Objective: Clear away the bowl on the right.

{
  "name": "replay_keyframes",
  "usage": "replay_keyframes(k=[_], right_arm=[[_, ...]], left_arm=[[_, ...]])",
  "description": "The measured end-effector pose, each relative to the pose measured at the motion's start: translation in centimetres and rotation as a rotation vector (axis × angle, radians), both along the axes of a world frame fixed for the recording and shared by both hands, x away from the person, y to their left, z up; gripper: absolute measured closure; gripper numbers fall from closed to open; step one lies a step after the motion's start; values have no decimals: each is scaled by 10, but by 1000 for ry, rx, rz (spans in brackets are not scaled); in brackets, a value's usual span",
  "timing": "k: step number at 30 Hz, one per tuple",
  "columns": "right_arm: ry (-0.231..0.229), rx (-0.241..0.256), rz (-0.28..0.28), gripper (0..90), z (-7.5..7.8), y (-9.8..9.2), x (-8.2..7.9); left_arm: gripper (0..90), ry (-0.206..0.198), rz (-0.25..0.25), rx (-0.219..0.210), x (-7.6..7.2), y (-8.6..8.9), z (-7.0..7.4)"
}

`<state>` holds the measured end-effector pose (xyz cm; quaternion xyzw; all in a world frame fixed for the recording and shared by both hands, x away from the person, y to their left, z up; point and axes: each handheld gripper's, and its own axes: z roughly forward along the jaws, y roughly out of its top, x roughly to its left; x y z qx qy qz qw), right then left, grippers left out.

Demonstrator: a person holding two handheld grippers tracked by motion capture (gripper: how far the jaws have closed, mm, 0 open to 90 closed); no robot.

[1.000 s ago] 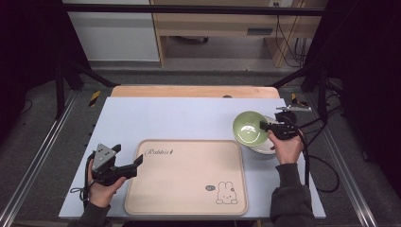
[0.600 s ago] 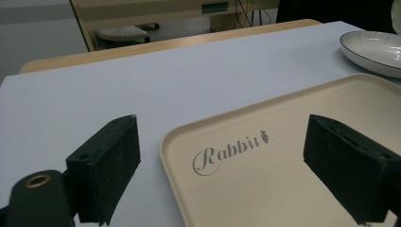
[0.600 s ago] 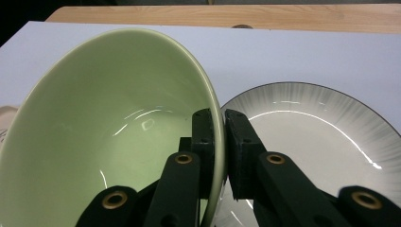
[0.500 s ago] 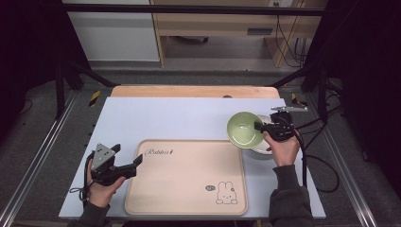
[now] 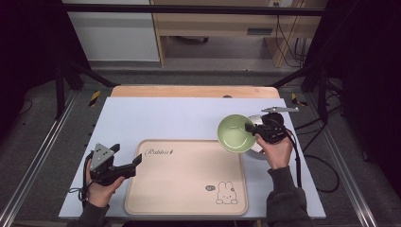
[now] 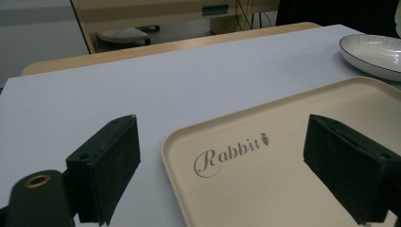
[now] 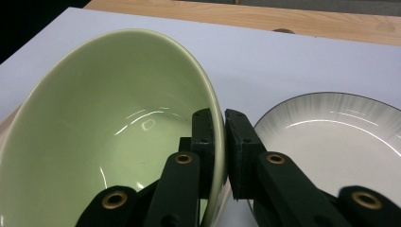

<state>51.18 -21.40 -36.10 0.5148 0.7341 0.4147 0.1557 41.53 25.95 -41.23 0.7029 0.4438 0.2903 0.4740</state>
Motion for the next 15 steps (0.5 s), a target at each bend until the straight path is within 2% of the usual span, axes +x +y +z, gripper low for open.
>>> replay_keyframes(k=[5,15], right_arm=[[2,8,37,831,1,8,-2],[-8,-7,96,831,4,26,-7]], left_arm=[[114,-4,1,-2,0,1,1],[114,-5,2,-2,0,1,1]])
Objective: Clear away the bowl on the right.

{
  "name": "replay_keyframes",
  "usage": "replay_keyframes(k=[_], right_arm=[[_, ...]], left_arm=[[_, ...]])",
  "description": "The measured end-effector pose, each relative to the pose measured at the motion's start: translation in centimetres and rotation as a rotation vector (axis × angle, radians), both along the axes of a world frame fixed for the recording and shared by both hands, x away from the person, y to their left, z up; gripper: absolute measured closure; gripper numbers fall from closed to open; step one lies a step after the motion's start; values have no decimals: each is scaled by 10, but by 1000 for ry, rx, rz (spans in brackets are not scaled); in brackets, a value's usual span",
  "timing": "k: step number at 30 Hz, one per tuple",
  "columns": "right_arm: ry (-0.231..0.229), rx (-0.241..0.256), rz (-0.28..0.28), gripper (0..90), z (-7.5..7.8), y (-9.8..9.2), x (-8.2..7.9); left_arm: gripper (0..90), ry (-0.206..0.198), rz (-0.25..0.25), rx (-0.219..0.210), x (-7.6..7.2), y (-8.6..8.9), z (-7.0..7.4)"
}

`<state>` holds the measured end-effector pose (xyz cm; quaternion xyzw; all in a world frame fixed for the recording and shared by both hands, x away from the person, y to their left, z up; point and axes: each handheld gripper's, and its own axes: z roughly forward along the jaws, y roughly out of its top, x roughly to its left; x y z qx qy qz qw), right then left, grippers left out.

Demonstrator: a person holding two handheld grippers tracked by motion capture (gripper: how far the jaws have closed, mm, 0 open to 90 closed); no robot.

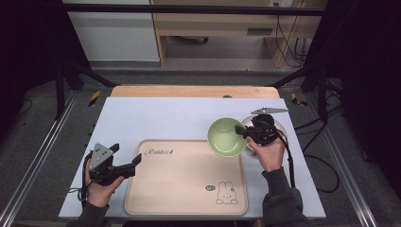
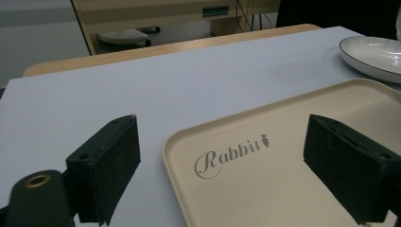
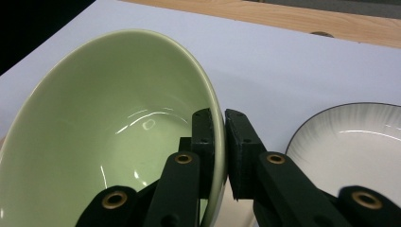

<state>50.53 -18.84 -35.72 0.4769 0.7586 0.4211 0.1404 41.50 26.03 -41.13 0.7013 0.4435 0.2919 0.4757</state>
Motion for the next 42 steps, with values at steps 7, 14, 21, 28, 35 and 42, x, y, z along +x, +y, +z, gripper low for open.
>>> replay_keyframes(k=[7,14,21,28,35,42], right_arm=[[-6,-12,31,831,1,12,-4],[4,-19,60,831,-1,22,-4],[16,-15,96,831,-4,32,-5],[28,-30,117,830,-9,43,-4],[43,-26,139,830,-14,48,-2],[60,-43,157,830,-22,58,-1]], left_arm=[[114,0,0,-2,0,0,1],[114,-1,-1,-2,0,0,1],[114,-2,-1,-2,0,0,1],[114,-4,0,-2,-1,1,1],[114,-4,-2,1,-1,0,1],[114,-6,-4,1,-1,-1,1]])
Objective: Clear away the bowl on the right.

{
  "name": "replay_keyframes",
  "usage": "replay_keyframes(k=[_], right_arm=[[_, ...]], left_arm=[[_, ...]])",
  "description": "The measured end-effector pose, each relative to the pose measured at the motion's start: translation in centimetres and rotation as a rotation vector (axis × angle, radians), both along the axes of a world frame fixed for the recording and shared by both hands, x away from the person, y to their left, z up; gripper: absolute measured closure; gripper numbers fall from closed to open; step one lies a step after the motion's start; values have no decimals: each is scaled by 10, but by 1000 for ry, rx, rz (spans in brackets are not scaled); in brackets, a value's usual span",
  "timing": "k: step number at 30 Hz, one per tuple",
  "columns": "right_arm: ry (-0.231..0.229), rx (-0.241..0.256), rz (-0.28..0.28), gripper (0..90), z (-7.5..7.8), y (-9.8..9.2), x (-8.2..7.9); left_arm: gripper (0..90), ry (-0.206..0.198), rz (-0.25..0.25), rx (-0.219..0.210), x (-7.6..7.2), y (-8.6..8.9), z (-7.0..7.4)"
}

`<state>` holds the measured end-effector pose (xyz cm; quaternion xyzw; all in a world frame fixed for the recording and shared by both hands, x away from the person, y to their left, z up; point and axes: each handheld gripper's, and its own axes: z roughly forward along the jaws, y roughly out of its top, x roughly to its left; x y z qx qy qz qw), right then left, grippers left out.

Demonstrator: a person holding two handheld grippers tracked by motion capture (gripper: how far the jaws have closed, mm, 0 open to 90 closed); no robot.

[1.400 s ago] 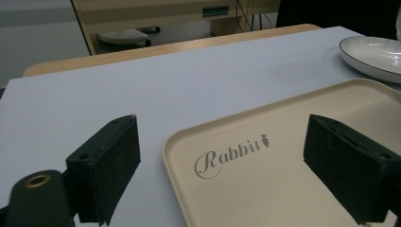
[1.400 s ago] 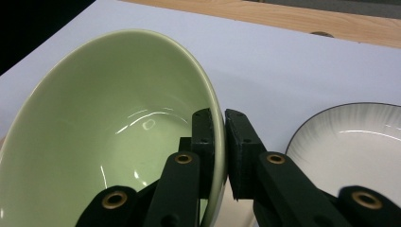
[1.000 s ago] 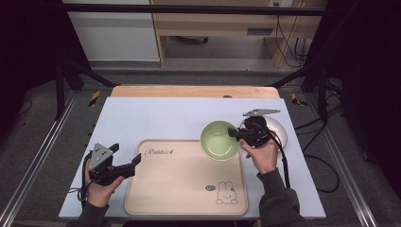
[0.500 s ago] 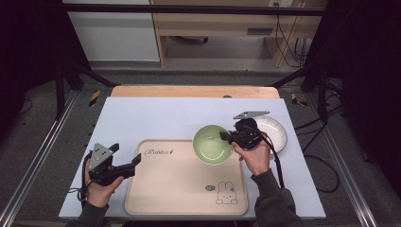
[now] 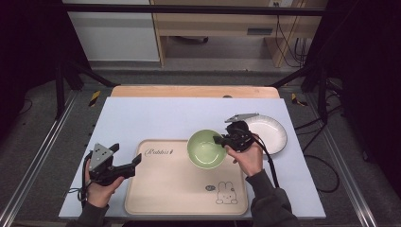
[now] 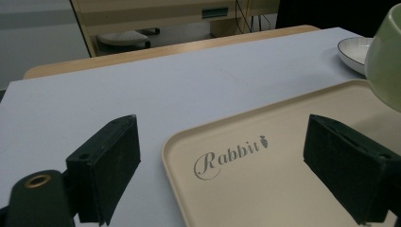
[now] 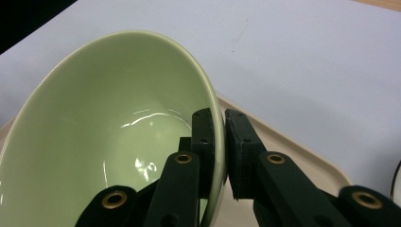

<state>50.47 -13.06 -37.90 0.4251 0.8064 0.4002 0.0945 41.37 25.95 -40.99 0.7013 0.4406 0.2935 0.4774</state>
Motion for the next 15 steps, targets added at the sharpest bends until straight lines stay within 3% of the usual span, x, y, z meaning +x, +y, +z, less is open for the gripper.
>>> replay_keyframes(k=[15], right_arm=[[25,-13,30,830,-10,11,2]], left_arm=[[114,0,0,0,0,0,0]])
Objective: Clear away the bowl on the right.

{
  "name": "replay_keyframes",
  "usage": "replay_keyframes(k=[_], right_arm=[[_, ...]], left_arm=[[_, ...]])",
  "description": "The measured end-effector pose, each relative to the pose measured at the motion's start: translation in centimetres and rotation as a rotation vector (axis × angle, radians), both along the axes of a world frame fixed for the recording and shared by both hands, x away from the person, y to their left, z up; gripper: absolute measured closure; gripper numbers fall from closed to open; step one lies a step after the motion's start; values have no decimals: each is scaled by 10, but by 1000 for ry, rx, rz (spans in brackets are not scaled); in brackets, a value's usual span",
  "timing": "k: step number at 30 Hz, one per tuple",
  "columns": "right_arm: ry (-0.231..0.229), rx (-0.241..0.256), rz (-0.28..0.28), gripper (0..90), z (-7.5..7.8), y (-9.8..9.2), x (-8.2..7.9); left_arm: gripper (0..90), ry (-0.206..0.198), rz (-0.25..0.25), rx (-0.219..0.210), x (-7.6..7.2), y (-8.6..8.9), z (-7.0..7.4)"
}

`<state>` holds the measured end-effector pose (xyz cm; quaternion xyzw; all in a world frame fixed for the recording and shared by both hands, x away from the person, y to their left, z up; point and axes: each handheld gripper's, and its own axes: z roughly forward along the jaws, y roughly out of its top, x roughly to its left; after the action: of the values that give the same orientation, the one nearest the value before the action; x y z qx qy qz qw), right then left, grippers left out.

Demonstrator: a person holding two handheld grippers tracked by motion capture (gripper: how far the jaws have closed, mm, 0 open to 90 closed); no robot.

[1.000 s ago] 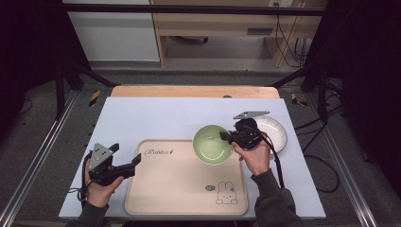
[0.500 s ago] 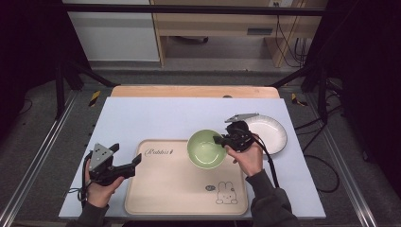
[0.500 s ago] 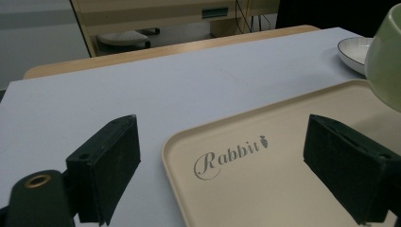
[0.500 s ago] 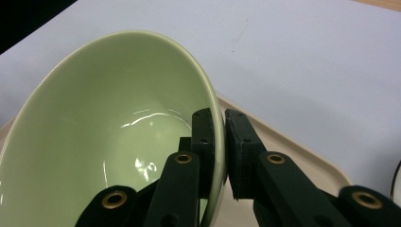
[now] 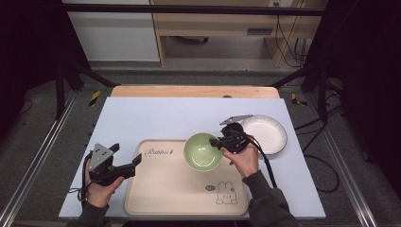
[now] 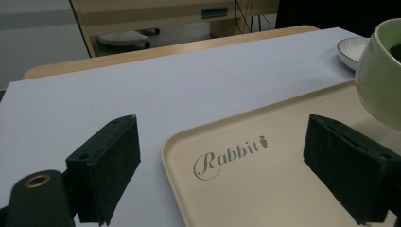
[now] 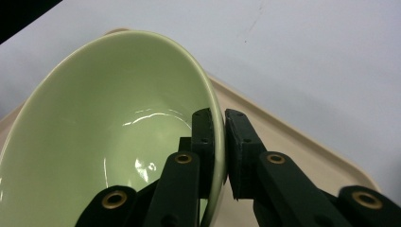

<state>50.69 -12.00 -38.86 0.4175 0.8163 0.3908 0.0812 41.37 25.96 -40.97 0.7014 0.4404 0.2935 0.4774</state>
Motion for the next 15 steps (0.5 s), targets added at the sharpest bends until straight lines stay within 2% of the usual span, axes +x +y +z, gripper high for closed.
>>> replay_keyframes(k=[15], right_arm=[[30,-14,30,830,-15,16,2]], left_arm=[[114,1,0,0,0,0,0]])
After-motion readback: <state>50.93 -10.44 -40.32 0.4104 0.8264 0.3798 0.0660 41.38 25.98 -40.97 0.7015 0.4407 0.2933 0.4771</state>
